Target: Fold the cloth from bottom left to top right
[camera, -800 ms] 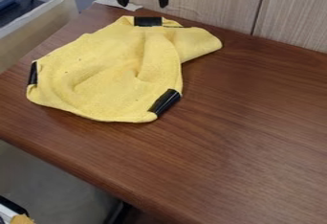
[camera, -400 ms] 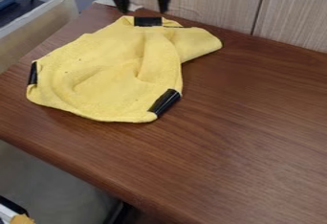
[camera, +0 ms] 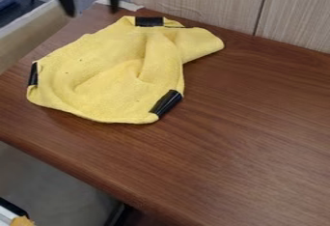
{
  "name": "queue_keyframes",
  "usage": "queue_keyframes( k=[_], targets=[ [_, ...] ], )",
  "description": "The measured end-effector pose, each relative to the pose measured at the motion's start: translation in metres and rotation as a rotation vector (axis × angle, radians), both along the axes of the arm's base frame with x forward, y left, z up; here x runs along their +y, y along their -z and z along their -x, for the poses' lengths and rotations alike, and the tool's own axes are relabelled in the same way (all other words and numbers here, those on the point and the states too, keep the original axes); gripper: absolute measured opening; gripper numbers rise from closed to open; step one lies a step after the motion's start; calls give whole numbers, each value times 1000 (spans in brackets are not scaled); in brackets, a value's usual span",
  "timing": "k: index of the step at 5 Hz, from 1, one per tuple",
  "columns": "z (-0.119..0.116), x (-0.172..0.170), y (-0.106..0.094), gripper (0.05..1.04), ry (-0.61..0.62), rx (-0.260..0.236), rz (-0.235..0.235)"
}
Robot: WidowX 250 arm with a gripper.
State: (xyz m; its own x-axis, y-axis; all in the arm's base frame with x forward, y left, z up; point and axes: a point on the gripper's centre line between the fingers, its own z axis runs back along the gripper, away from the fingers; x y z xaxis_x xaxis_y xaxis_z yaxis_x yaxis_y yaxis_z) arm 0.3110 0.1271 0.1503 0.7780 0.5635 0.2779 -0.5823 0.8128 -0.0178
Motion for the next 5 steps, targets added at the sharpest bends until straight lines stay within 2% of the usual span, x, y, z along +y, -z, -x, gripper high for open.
queue_keyframes(
  k=[1, 2, 3, 4, 5],
  targets=[
    [18, 30, 6, 1001, -131, 39, -72],
    [37, 49, 20, 1001, -209, 62, -83],
    [50, 59, 42, 1001, -227, 105, -31],
    [67, 72, 66, 1001, -236, 143, -6],
    [75, 78, 87, 1001, -232, 191, 39]
  ],
)
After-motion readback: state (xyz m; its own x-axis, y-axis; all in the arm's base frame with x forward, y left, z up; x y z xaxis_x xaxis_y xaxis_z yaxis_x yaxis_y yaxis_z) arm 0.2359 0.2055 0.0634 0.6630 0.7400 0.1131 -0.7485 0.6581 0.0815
